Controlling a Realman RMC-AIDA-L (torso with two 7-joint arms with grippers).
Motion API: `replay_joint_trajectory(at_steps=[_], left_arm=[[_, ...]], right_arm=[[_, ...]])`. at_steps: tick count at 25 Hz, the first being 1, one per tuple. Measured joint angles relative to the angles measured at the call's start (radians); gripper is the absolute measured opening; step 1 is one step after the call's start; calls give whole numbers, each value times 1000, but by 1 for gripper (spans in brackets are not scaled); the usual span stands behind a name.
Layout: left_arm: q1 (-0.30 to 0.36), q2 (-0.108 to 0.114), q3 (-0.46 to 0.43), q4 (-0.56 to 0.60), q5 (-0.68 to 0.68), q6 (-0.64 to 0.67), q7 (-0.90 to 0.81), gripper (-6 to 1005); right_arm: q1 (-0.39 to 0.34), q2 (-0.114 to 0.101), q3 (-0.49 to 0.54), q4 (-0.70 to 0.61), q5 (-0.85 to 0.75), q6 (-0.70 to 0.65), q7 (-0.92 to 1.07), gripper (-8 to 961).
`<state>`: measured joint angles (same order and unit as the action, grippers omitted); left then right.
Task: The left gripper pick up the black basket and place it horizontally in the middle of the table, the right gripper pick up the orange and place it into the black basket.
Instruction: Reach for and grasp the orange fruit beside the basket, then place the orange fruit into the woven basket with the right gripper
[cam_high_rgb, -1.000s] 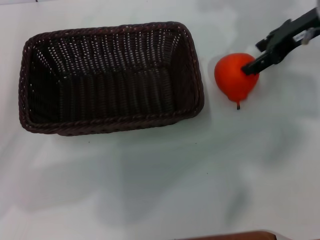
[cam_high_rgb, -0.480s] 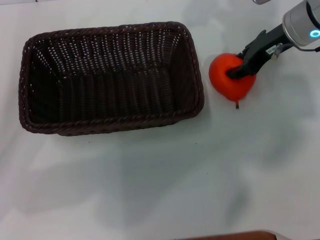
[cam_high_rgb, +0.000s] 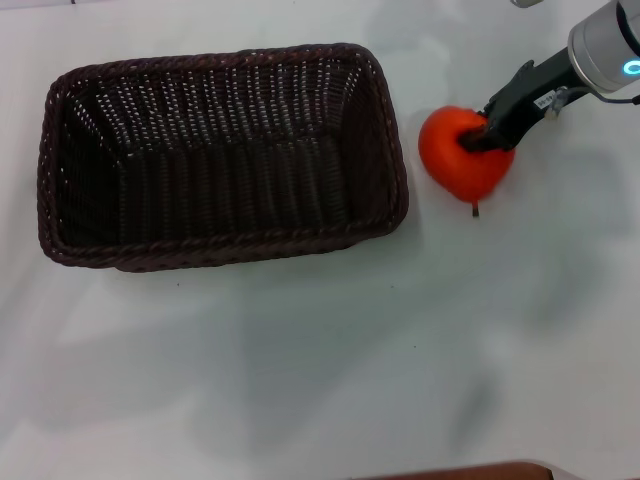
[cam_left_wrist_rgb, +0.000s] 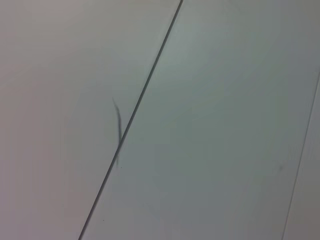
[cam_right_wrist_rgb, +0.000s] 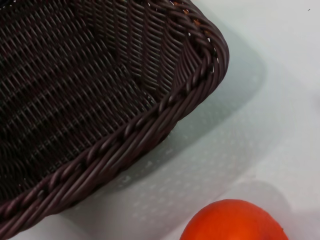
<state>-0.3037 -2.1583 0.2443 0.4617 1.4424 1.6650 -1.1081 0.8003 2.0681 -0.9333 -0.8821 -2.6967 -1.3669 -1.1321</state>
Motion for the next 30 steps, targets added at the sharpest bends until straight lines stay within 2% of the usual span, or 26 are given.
replay_joint_trajectory(at_steps=[5, 10, 14, 18, 21, 25, 27, 30], left_arm=[[2, 0, 0, 0, 0, 0, -10, 863], [11, 0, -2, 0, -2, 2, -16, 864], [16, 1, -2, 0, -4, 5, -33, 864], [18, 3, -2, 2, -5, 11, -40, 864], [20, 3, -2, 2, -5, 13, -40, 865], [20, 3, -2, 2, -5, 15, -40, 865], [18, 3, 1, 1, -5, 14, -40, 865], [17, 3, 4, 0, -5, 13, -40, 866]], right_arm=[[0, -8, 28, -2, 3, -5, 0, 221], [-25, -41, 116, -48, 97, -26, -2, 200], [-67, -72, 199, -101, 300, -50, -5, 176], [-97, -78, 233, -107, 603, -83, -35, 145], [-102, -60, 201, -95, 807, -133, -75, 123], [-80, 0, 117, -92, 913, -164, -110, 83], [-65, 21, 55, -74, 930, -145, -142, 74], [-46, 23, -34, -11, 966, -96, -167, 108]])
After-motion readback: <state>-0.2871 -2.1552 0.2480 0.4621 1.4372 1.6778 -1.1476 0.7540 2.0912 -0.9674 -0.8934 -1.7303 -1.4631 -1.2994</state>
